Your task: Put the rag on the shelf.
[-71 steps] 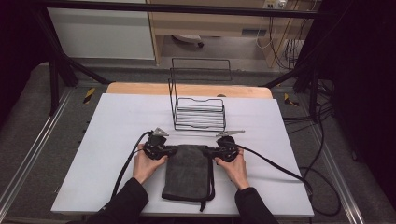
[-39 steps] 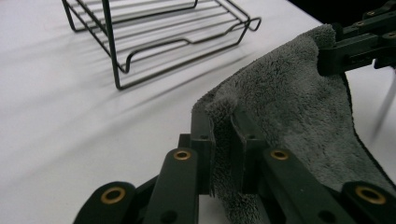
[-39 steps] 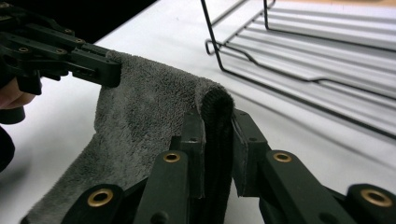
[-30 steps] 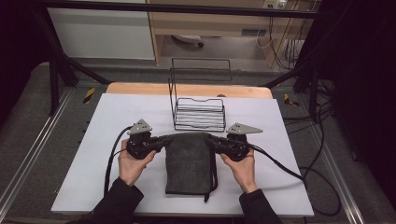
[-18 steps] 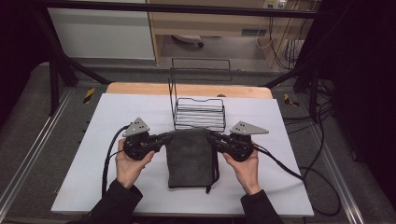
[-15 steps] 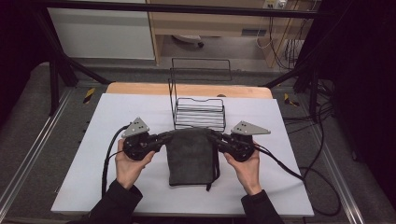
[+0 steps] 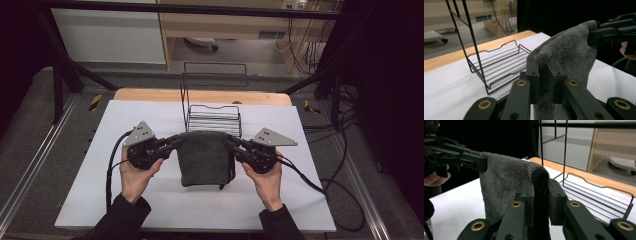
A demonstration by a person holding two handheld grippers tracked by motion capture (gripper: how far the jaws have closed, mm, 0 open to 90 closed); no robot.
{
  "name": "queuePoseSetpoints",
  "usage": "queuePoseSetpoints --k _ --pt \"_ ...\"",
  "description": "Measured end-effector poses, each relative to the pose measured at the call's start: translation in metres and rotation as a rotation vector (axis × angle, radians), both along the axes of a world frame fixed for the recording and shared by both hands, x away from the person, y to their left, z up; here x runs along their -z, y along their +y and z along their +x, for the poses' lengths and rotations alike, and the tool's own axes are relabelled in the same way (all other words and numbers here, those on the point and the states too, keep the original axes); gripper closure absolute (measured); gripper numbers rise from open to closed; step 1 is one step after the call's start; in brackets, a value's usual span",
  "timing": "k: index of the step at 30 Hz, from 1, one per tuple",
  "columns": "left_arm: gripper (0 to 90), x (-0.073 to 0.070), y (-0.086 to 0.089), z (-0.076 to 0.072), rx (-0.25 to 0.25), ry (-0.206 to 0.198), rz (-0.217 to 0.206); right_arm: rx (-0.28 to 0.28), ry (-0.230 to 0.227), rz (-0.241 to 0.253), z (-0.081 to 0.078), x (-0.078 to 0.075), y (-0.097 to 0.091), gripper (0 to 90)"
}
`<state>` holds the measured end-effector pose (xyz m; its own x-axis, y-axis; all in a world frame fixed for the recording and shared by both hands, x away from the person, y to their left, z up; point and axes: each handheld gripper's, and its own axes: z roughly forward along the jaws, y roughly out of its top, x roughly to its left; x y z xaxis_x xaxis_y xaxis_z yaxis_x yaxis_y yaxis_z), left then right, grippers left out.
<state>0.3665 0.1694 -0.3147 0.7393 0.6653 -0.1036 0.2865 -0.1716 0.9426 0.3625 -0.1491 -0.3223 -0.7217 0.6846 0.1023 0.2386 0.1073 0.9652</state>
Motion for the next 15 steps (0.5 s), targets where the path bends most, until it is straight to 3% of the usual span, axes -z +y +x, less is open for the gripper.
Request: queuePoseSetpoints --k 15 --pt "80.8 -0.026 -0.008 0.012 -0.015 -0.073 -0.076 0.06 -0.095 0.051 -0.003 -0.025 -0.003 77.9"
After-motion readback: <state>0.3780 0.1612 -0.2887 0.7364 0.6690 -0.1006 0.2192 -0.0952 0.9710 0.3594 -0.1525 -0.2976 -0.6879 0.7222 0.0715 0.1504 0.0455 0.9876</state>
